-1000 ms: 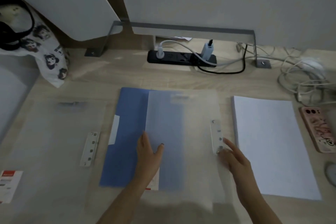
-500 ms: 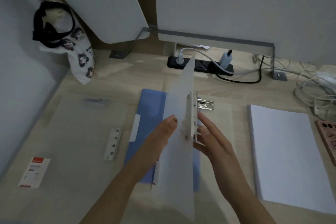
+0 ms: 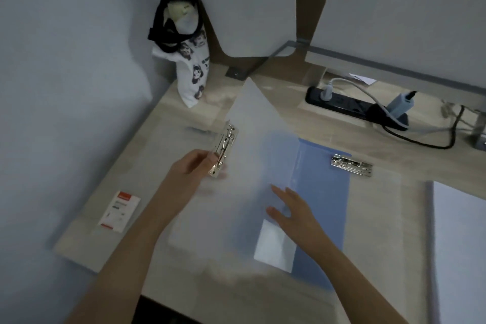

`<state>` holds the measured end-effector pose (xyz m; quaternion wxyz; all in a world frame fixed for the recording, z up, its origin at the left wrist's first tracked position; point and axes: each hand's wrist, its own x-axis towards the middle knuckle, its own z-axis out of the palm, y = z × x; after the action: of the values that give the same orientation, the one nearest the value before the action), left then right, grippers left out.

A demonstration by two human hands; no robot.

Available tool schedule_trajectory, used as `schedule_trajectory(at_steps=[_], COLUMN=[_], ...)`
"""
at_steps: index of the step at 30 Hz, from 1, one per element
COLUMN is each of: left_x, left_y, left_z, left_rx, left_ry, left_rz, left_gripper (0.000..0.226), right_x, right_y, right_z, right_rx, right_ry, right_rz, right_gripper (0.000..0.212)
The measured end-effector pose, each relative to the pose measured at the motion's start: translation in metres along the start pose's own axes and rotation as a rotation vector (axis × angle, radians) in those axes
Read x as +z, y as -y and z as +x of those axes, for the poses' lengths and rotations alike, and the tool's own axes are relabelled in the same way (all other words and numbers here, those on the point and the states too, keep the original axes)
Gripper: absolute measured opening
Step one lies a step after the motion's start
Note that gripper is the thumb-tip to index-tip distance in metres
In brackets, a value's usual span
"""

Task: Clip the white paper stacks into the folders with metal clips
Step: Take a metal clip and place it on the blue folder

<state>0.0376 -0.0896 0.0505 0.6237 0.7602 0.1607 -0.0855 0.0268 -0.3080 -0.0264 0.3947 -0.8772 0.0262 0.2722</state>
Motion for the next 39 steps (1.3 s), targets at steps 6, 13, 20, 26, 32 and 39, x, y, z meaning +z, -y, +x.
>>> schedule_trajectory(at_steps=[6, 13, 20, 26, 32, 39], left_x=[-0.025, -0.028, -0.029, -0.031, -0.032, -0.028], left_y=[0.056, 0.104, 0.124, 0.13, 0.127, 0.105], left_z=[0.023, 0.032, 0.03, 0.03, 0.025, 0.035], left_rx=[-0.199, -0.408, -0.373, -0.34, -0.346, -0.374], left_ry=[-0.084, -0.095, -0.098, -0.117, -0.077, 0.035], left_rz=[-0.034, -0.194, -0.234, -0.234, -0.242, -0.222], left_gripper=[0.015, 0.025, 0.02, 0.02, 0.019, 0.028], right_x=[0.006, 0.011, 0.01, 0.012, 0.012, 0.014], right_y=[-0.047, -0.054, -0.052, -0.054, -0.055, -0.059], right_z=[0.004, -0.001, 0.002, 0.004, 0.005, 0.006], right_rx=[0.104, 0.086, 0.084, 0.082, 0.082, 0.074], right_ry=[0.026, 0.112, 0.172, 0.183, 0.187, 0.155], right_rz=[-0.443, -0.616, -0.643, -0.617, -0.64, -0.637], right_gripper=[0.084, 0.124, 0.121, 0.116, 0.116, 0.123])
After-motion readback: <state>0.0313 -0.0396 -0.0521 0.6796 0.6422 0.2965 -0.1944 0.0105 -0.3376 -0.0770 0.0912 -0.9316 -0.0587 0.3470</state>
